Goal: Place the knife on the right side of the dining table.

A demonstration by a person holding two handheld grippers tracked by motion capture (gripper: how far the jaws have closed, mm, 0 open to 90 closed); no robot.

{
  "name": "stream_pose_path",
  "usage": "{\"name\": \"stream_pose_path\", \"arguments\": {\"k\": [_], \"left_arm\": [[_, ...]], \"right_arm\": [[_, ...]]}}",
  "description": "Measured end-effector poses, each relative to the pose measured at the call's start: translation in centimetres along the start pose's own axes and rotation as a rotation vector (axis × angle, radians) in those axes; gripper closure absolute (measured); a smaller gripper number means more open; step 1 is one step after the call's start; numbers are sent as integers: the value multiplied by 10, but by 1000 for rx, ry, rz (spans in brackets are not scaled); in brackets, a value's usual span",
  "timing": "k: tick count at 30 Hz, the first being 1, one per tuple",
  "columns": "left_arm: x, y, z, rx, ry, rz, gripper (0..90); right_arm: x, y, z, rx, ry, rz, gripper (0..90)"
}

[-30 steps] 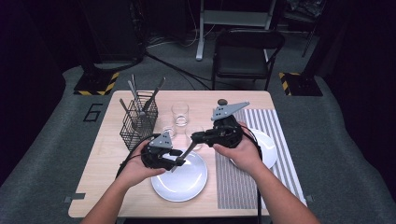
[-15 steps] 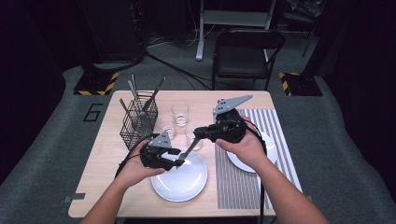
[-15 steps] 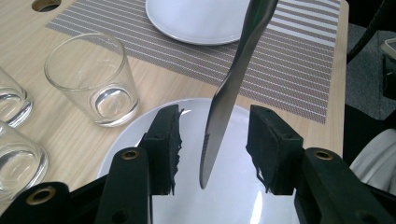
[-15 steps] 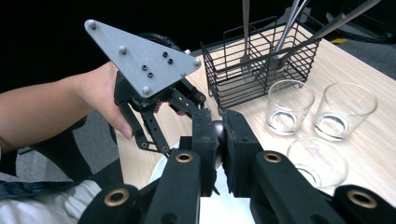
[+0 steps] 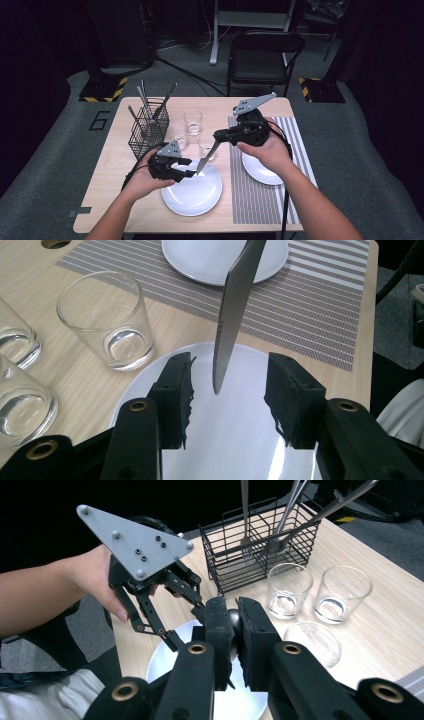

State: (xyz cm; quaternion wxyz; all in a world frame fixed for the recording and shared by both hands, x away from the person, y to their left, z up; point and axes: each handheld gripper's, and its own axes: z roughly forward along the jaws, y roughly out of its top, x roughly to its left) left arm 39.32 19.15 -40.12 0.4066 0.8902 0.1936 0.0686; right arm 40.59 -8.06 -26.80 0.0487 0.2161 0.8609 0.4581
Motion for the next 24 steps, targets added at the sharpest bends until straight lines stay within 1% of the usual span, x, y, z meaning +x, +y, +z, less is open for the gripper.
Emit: {"name": "stream_pose_path", "arguments": {"k": [4, 5, 7, 9, 10, 11, 19, 20, 21, 24], "left_arm": [[0, -1, 0, -6, 6, -2, 528], [0, -1, -1, -6, 8, -2, 528], [0, -1, -1, -7, 9, -2, 527], [1, -1, -2, -1, 9, -4, 526], [1, -1, -2, -1, 9, -4, 526], [1, -2, -2, -7, 15, -8, 526], [2, -4, -4, 5, 23, -11, 526], [2, -4, -4, 5, 23, -11, 526], [2, -5, -4, 2, 31, -9, 526], [2, -6, -5, 6, 29, -14, 526]], "right_arm": [[-5, 1, -6, 2, -16, 2, 842], [-8, 1, -9, -2, -27, 17, 842], [-10, 0, -10, -2, -29, 14, 841], [-16, -2, -15, -5, -47, 33, 842], [-16, -2, -15, -5, -47, 33, 842], [-19, -3, -18, -5, -59, 39, 842], [-34, -8, -27, 0, -101, 72, 841], [-34, -8, -27, 0, -101, 72, 841], [-39, -10, -29, 1, -118, 76, 842], [-46, -11, -30, 0, -132, 88, 841]]}}
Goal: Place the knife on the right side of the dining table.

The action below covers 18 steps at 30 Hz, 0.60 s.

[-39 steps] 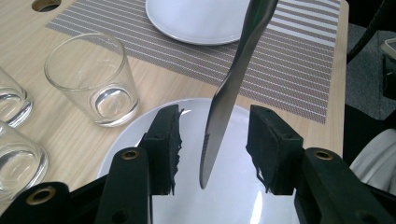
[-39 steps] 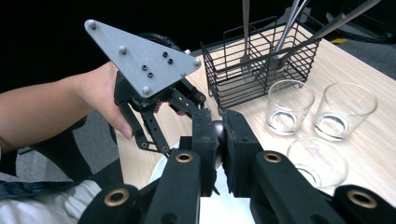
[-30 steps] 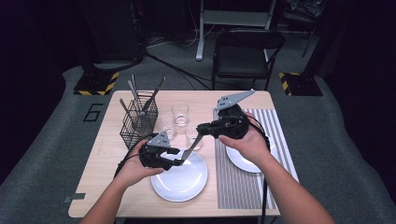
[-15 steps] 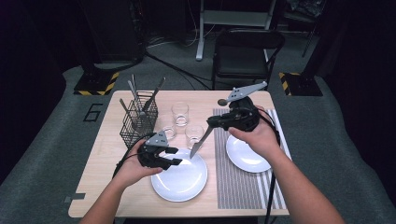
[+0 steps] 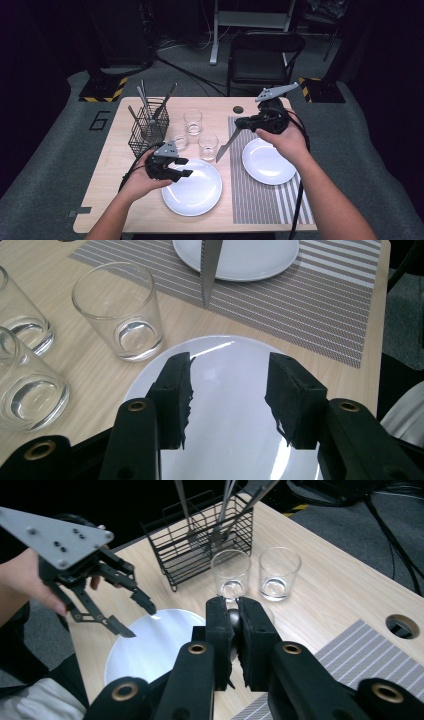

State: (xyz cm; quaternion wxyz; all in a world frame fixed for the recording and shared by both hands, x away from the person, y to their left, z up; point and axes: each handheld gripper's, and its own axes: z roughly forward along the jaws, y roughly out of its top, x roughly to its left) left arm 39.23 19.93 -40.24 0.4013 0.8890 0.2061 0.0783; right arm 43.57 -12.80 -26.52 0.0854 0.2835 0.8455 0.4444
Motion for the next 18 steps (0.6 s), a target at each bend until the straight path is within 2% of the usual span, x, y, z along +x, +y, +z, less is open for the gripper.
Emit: {"name": "stream_pose_path", "arguments": {"k": [18], "left_arm": [[1, -7, -9, -8, 32, -20, 527]], "right_arm": [[-38, -5, 10, 10, -86, 84, 841]]}}
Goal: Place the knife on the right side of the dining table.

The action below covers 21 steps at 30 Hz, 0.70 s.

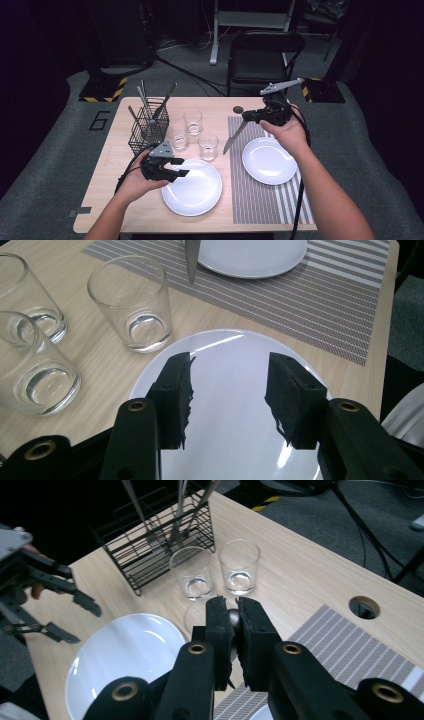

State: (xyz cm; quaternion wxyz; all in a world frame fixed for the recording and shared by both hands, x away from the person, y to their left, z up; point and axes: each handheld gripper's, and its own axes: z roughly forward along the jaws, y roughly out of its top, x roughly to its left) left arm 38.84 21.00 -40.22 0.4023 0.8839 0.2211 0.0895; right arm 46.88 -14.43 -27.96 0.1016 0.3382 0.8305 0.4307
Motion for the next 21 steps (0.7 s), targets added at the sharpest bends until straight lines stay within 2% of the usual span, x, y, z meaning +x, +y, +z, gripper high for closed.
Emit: {"name": "stream_pose_path", "arguments": {"k": [1, 4, 9, 14, 21], "left_arm": [[0, 0, -1, 6, -2, 0, 527], [1, -2, -1, 1, 5, -5, 527], [1, -4, -2, 8, 13, -9, 526], [1, -5, -3, 5, 20, -11, 510], [4, -9, -5, 4, 39, -26, 484]], "right_arm": [[-2, 0, 1, 1, -5, -8, 841], [-12, -1, 4, 6, -25, 20, 841], [-22, -1, 9, 6, -47, 32, 841], [-29, -1, 16, 14, -75, 37, 842], [-40, 1, 27, 16, -112, 71, 841]]}}
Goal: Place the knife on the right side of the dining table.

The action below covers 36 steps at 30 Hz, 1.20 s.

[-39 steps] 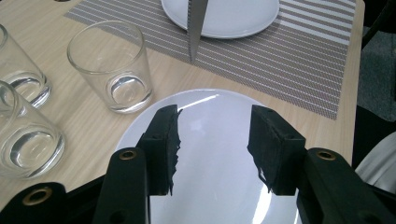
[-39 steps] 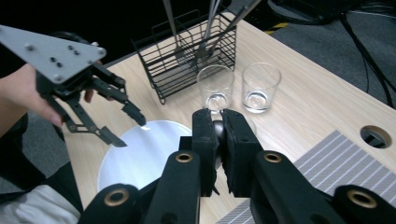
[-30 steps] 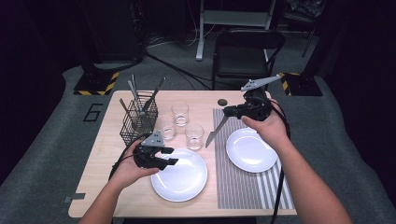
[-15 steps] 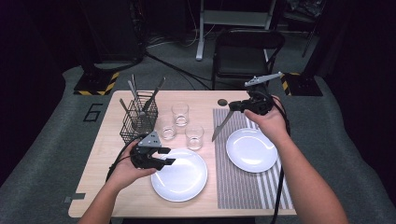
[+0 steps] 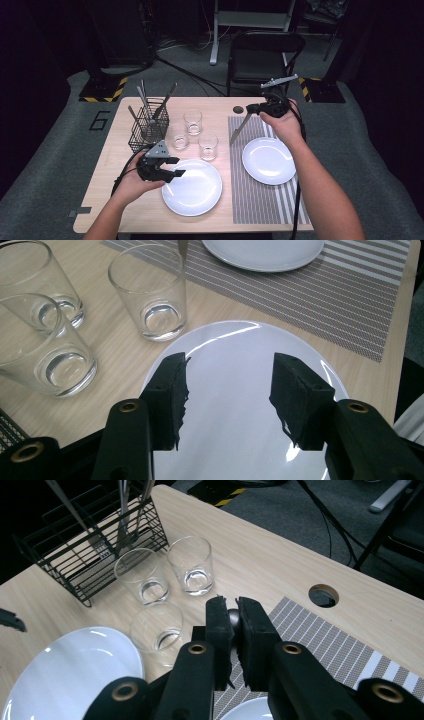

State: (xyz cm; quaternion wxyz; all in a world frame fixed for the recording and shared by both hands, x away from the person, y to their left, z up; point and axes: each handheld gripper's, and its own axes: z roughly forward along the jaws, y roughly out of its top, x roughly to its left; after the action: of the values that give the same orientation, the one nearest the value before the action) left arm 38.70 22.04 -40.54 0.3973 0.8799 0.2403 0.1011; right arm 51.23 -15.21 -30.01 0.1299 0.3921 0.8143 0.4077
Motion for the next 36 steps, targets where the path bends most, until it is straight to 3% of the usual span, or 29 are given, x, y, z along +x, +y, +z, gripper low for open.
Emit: {"name": "stream_pose_path", "arguments": {"k": [18, 36], "left_arm": [[0, -3, -4, 2, 4, -1, 486], [0, -4, -6, -4, 8, -4, 490]], "right_arm": [[-14, 9, 19, 8, -90, 6, 841], [-35, 9, 33, 3, -127, 88, 841]]}}
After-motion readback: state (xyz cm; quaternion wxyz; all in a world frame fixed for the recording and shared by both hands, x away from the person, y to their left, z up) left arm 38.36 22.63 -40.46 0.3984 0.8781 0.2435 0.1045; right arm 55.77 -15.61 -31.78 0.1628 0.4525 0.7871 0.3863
